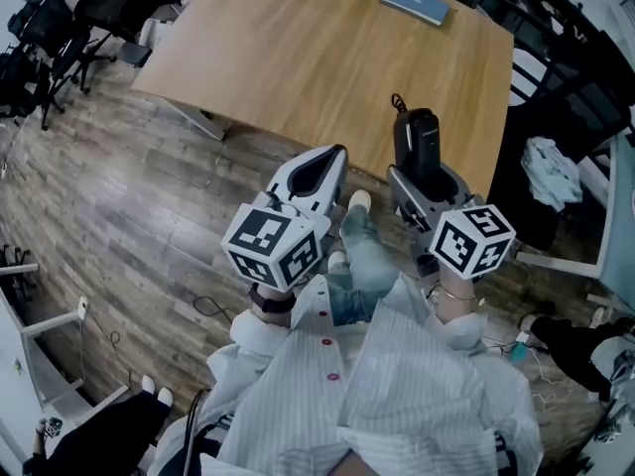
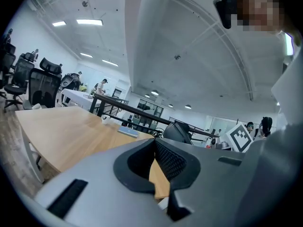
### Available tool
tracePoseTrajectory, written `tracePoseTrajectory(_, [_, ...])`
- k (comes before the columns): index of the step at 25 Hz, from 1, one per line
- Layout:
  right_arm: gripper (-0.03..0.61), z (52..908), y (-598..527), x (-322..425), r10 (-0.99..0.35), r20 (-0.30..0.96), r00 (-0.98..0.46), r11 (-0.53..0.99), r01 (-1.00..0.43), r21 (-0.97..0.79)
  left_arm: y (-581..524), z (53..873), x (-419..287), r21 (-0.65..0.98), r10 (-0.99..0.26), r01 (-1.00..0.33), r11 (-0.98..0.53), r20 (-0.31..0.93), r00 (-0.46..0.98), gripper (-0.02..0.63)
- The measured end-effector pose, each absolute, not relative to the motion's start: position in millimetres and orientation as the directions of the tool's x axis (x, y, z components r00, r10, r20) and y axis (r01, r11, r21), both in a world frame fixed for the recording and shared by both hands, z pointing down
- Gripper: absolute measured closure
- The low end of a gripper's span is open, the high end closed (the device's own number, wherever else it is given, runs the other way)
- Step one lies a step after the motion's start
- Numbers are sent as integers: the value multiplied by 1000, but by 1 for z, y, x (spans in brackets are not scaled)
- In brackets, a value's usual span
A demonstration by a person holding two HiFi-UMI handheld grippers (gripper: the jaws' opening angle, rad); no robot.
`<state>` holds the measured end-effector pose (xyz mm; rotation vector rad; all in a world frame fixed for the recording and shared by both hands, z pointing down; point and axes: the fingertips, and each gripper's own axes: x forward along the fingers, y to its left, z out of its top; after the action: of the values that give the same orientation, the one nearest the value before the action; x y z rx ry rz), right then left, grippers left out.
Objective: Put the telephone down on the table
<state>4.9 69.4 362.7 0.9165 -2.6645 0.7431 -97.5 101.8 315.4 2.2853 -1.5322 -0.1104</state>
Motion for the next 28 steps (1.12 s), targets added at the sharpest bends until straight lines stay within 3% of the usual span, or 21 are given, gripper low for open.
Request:
tracePoseTrajectory(9, [288, 368, -13, -16, -508, 410, -757, 647, -650, -398, 12, 316, -120, 385, -893, -858, -339, 155, 422, 603])
tracePoseTrajectory(28, [288, 351, -168, -3, -547, 396, -737, 625, -675, -392, -152, 294, -85, 344, -846, -828, -443, 146, 513, 603])
